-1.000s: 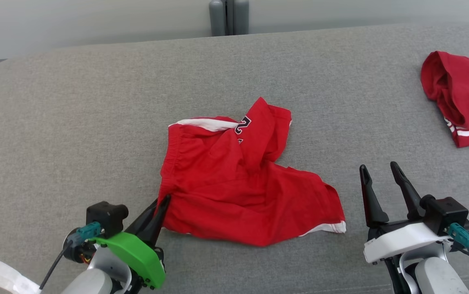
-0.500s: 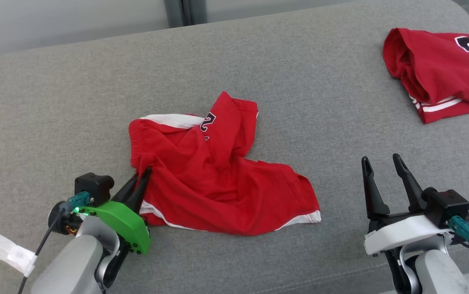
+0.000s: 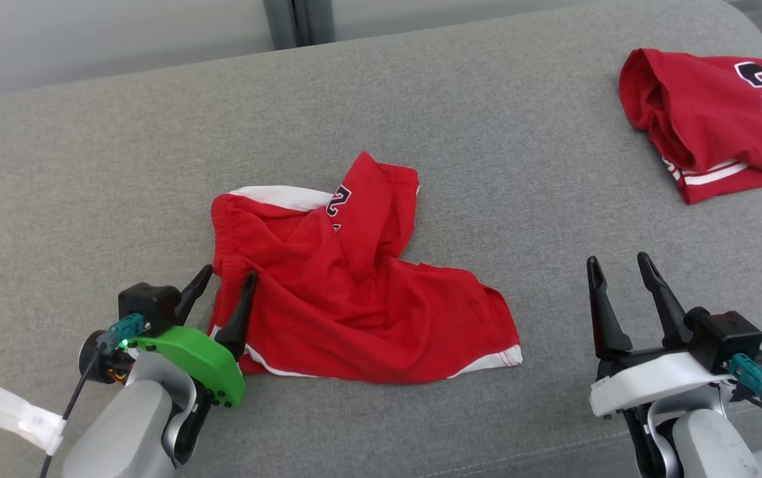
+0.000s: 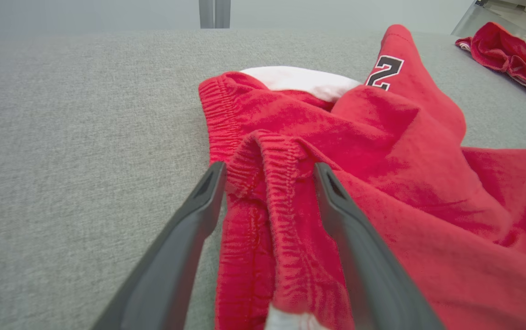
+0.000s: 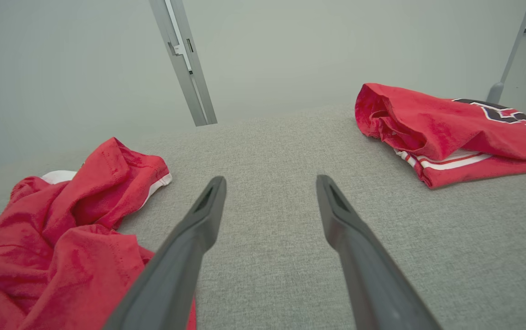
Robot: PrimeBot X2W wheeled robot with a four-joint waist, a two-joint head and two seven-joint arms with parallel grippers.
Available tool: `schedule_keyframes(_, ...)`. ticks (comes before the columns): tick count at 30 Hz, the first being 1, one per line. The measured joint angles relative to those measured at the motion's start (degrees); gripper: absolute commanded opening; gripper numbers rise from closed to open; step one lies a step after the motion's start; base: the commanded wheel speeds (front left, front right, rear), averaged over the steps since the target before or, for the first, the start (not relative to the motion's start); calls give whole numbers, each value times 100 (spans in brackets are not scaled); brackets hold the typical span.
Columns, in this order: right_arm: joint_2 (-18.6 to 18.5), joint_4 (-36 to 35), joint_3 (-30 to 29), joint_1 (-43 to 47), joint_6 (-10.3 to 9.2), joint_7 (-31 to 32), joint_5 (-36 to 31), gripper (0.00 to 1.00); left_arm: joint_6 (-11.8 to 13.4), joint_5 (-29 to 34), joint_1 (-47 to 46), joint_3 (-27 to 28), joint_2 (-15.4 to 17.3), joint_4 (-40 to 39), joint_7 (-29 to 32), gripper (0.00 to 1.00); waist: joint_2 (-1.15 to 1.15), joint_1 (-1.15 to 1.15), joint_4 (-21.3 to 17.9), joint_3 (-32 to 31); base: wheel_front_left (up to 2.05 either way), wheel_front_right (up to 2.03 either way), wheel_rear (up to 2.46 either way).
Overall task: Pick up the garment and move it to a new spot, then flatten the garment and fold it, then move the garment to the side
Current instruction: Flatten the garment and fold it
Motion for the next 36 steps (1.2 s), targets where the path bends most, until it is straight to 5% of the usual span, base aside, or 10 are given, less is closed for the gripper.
schedule_keyframes(20, -89, -155, 52, 304, 0, 1, -10, 100, 436, 1166, 1669, 2275, -161, -2076, -26, 100, 0, 0, 673, -667, 0, 0, 0)
schedule_keyframes(36, -76, -431, 69, 801, 0, 0, -29, 100, 381, 1989, 2482, 3095, -578, -2460, -26, 100, 0, 0, 751, -1026, 0, 0, 0)
